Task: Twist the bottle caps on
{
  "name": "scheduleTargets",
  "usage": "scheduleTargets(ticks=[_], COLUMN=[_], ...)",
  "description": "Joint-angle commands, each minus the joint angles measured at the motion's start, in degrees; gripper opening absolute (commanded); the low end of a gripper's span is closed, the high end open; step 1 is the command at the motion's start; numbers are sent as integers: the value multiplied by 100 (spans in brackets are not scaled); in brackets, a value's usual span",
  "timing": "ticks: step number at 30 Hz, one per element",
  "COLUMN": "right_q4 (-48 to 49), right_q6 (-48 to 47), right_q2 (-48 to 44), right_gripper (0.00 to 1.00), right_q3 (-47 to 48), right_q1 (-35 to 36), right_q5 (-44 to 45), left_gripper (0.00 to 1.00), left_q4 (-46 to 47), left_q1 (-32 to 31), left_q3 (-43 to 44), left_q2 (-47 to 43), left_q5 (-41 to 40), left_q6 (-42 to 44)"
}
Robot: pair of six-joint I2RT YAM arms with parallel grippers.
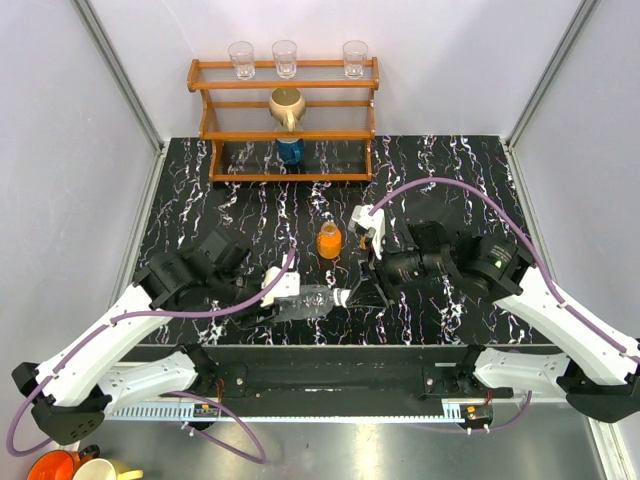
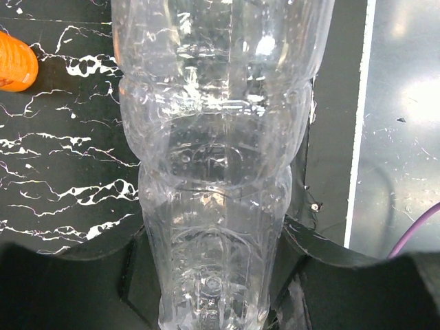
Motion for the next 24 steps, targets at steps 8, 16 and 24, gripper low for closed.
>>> scheduleTargets(ticks=[8,16,24], right_q4=[210,298,298], right_q6=[-61,-87,-87], right_q2=[-28,148,289], right_gripper=[2,2,2], right_q3=[-188,-144,-285], right_q1=[36,36,36], right_q5=[-396,-572,-792], left_gripper=[40,40,40], left_q4=[392,392,401], left_q1=[-4,-4,-12], left_q3=[380,406,459], left_q2=[64,108,126], left_q5=[339,479,436], left_q6=[-10,-54,-63])
